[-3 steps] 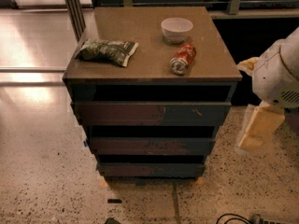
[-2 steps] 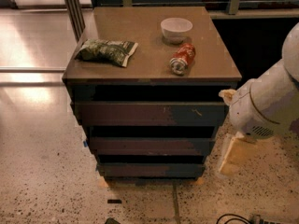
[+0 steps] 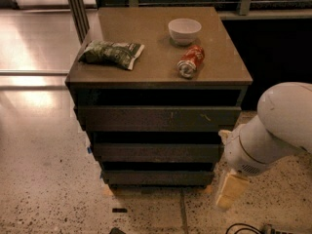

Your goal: Open bottom drawer

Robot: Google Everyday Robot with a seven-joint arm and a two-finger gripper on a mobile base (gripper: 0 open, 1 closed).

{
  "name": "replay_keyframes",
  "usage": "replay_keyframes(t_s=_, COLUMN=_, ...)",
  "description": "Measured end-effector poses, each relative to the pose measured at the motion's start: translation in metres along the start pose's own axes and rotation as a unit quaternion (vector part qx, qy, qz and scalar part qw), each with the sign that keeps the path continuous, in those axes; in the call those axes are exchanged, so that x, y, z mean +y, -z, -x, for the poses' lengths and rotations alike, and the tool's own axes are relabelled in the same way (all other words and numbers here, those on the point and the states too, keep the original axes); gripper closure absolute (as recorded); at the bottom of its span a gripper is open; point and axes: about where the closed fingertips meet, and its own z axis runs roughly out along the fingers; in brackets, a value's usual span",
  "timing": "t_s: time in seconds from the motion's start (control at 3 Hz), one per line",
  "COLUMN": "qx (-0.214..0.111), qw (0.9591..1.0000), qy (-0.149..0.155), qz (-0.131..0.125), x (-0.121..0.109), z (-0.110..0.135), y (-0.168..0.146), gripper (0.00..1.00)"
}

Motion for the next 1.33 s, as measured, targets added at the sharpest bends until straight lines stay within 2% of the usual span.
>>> replay_keyframes(t_s=0.33, qx=-0.012, qw=0.9998, qy=-0.001, qz=-0.017, x=0.001, z=0.008, y=-0.019, gripper=0.00)
replay_keyframes(t_s=1.0, qx=-0.037, qw=0.9984, qy=-0.042, qz=0.011, x=0.032, z=0.004, y=-0.150, gripper=0.00)
replay_keyframes(t_s=1.33, qx=-0.030, qw=0.9974, qy=-0.054, qz=0.036, x=0.055, z=-0.012, y=-0.252, gripper=0.00)
